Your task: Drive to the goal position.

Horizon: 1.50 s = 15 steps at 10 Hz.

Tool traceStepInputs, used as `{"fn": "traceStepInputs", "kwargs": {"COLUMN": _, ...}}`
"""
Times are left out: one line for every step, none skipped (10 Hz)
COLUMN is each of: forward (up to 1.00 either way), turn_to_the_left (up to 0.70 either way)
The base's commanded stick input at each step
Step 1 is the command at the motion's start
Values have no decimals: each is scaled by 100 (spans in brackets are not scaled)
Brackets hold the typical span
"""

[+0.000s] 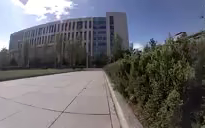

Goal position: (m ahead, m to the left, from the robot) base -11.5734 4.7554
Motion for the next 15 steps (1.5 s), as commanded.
{"fn": "traceStepInputs", "kwargs": {"forward": 4, "turn_to_the_left": 0}}
{"fn": "traceStepInputs", "kwargs": {"forward": 4, "turn_to_the_left": 0}}
{"fn": "traceStepInputs", "kwargs": {"forward": 4, "turn_to_the_left": 0}}
{"fn": "traceStepInputs", "kwargs": {"forward": 4, "turn_to_the_left": 0}}
{"fn": "traceStepInputs", "kwargs": {"forward": 4, "turn_to_the_left": 0}}
{"fn": "traceStepInputs", "kwargs": {"forward": 4, "turn_to_the_left": 0}}
{"fn": "traceStepInputs", "kwargs": {"forward": 4, "turn_to_the_left": 0}}
{"fn": "traceStepInputs", "kwargs": {"forward": 4, "turn_to_the_left": 0}}
{"fn": "traceStepInputs", "kwargs": {"forward": 4, "turn_to_the_left": 0}}
{"fn": "traceStepInputs", "kwargs": {"forward": 4, "turn_to_the_left": 0}}
{"fn": "traceStepInputs", "kwargs": {"forward": 5, "turn_to_the_left": 0}}
{"fn": "traceStepInputs", "kwargs": {"forward": 4, "turn_to_the_left": 0}}
{"fn": "traceStepInputs", "kwargs": {"forward": 4, "turn_to_the_left": 0}}
{"fn": "traceStepInputs", "kwargs": {"forward": 5, "turn_to_the_left": 0}}
{"fn": "traceStepInputs", "kwargs": {"forward": 5, "turn_to_the_left": 0}}
